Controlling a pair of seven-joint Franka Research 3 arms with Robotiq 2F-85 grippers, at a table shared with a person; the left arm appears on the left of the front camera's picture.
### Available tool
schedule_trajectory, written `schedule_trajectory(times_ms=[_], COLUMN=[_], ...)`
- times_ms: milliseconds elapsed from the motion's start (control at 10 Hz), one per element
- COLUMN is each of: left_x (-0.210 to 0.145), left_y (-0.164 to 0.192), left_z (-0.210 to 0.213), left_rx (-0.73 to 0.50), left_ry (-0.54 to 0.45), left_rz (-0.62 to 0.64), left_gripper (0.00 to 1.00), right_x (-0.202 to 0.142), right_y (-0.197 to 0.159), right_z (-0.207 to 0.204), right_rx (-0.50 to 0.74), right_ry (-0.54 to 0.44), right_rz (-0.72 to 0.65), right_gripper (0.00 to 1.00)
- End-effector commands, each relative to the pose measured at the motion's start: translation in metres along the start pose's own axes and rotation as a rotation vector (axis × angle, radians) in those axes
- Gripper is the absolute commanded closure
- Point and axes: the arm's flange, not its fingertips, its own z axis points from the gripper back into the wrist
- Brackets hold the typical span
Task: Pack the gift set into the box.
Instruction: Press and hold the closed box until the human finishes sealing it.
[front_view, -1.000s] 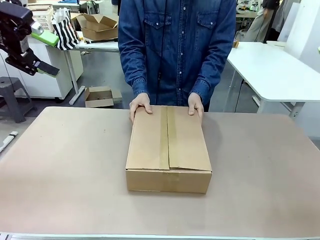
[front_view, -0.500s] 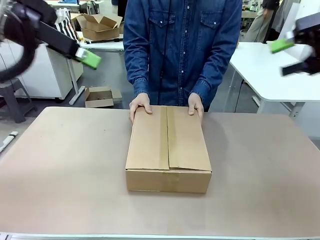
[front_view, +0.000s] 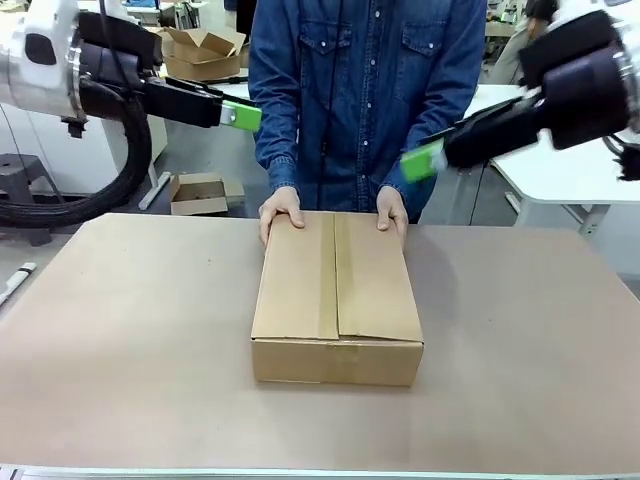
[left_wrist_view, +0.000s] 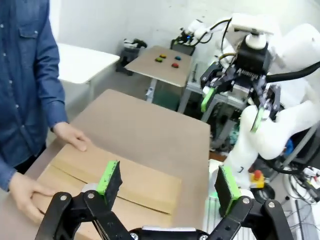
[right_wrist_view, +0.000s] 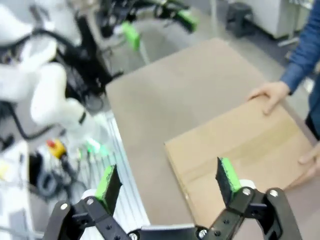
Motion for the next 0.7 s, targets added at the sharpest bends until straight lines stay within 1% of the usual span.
schedule_trajectory(times_ms=[0,100,200,300,400,500,600], left_x=[-0.007,0.0,0.0,-0.003,-0.016,-0.047,-0.093], left_y=[0.002,0.0,0.0,0.002,0.006,0.024,0.036], left_z=[0.02,0.0,0.0,0.007,-0.03,-0.057,-0.074], left_rx=[-0.073,0.0,0.0,-0.035,-0.095,-0.06,-0.085], left_ry=[0.002,0.0,0.0,-0.006,-0.062,-0.113,-0.175], left_rz=[0.06,0.0,0.0,0.024,-0.216,-0.411,-0.47], left_gripper=[0.0,0.0,0.0,0.0,0.0,0.0,0.0], right_x=[-0.035,0.0,0.0,-0.009,-0.023,-0.055,-0.092], right_y=[-0.03,0.0,0.0,-0.011,-0.041,-0.079,-0.106], right_z=[0.004,0.0,0.0,-0.008,-0.029,-0.039,-0.045], right_rx=[0.104,0.0,0.0,0.045,0.183,0.149,0.134], right_ry=[0.053,0.0,0.0,0.04,0.009,-0.15,-0.313], right_rz=[-0.07,0.0,0.0,0.013,0.25,0.302,0.342], right_gripper=[0.0,0.0,0.0,0.0,0.0,0.0,0.0])
